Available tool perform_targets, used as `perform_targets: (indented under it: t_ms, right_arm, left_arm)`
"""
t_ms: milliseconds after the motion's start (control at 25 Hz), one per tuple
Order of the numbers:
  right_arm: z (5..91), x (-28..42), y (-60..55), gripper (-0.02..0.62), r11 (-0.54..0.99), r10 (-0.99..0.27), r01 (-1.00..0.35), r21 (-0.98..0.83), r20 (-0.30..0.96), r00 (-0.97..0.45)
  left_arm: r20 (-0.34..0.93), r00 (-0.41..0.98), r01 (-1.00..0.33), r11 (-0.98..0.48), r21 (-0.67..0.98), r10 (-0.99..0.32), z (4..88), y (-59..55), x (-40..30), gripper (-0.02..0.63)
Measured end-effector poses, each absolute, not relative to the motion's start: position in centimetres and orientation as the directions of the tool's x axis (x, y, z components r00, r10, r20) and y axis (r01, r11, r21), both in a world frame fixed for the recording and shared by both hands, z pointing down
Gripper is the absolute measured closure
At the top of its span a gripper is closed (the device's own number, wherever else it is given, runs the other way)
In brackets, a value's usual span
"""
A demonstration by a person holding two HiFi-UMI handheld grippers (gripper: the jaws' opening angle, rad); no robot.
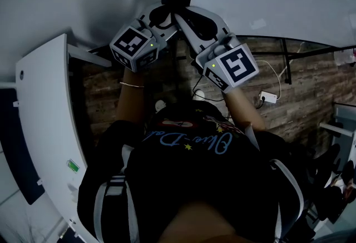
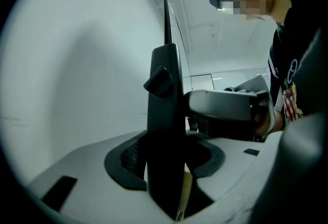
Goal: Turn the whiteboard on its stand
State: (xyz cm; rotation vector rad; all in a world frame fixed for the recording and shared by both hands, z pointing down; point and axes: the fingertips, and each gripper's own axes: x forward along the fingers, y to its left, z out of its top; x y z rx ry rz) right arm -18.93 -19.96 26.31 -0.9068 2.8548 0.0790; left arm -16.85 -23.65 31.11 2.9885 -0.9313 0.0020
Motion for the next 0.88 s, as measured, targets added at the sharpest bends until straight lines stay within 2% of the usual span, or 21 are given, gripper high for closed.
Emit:
perform_targets:
  t_ms: [880]
  right_arm:
    - [27.1, -26.3, -19.0, 0.541, 0.813, -0.575, -0.582, 0.016, -0.128, -0.808]
  left_arm:
    - [0.001, 0.818, -0.575, -0.817, 0.033, -0.576, 31.9, -22.7, -24.1, 0.403]
